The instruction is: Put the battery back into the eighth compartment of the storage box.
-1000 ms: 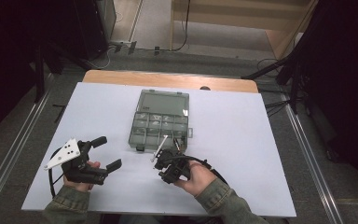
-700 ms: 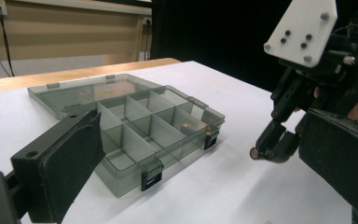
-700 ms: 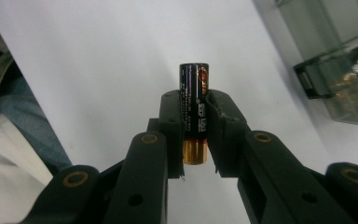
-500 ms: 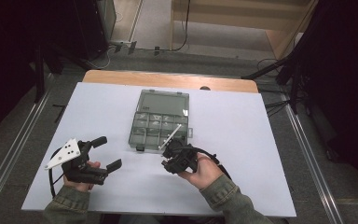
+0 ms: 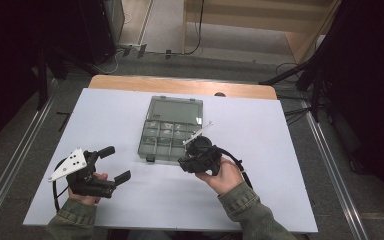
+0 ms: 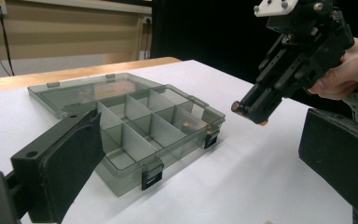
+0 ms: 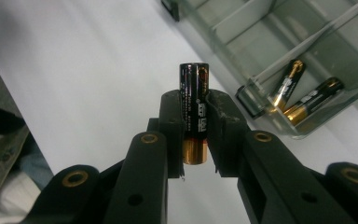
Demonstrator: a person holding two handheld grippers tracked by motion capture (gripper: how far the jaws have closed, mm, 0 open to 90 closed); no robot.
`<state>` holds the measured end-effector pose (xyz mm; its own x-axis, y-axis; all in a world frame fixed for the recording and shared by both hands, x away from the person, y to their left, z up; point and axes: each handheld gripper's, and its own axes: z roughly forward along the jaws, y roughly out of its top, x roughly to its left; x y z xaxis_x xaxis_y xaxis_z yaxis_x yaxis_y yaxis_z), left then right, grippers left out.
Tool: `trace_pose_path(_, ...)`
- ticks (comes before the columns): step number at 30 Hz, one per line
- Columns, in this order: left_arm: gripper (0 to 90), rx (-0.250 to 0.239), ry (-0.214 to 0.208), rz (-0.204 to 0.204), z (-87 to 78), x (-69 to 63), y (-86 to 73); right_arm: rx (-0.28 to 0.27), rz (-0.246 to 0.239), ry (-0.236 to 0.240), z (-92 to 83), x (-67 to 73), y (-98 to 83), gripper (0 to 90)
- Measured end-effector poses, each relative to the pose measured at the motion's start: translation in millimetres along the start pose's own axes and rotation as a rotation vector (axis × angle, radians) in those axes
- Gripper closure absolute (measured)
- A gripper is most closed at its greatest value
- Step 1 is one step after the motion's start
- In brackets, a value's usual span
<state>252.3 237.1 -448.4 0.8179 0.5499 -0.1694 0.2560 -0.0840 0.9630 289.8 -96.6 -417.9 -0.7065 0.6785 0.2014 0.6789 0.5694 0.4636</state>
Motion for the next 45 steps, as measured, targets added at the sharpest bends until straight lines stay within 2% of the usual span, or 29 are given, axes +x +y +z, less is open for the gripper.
trace_pose_path(10,0.0,0.000,-0.001,0.000,-0.1,0.0,0.0,-0.094,0.083,0.036,-3.0,-14.9,-2.4,78.4)
trace_pose_path(15,0.0,0.001,0.000,0.000,0.0,0.0,0.0,-0.124,0.105,0.039,-5.0,-19.7,-3.7,78.5)
trace_pose_path(25,0.0,0.003,0.001,0.002,0.1,0.2,-0.1,-0.264,0.139,0.026,-13.4,-23.1,-5.7,78.4)
trace_pose_path(27,0.0,0.004,0.001,0.002,0.2,0.2,-0.1,-0.291,0.160,0.030,-13.8,-24.2,-6.6,78.4)
trace_pose_path(30,0.0,0.002,0.000,0.002,0.1,0.0,0.0,-0.308,0.193,0.034,-10.7,-28.0,-8.4,78.4)
trace_pose_path(34,0.0,0.002,0.000,0.001,0.0,0.0,-0.1,-0.323,0.271,0.072,-6.5,-39.5,-12.3,78.4)
trace_pose_path(36,0.0,0.003,0.001,0.001,0.1,0.0,-0.1,-0.330,0.300,0.104,-4.3,-45.9,-14.3,78.4)
trace_pose_path(38,0.0,0.002,0.001,0.001,0.0,-0.1,-0.1,-0.340,0.322,0.112,-2.1,-49.6,-15.6,78.4)
trace_pose_path(45,0.0,0.004,0.002,0.002,0.1,-0.2,-0.1,-0.321,0.358,0.078,8.6,-56.6,-16.5,78.4)
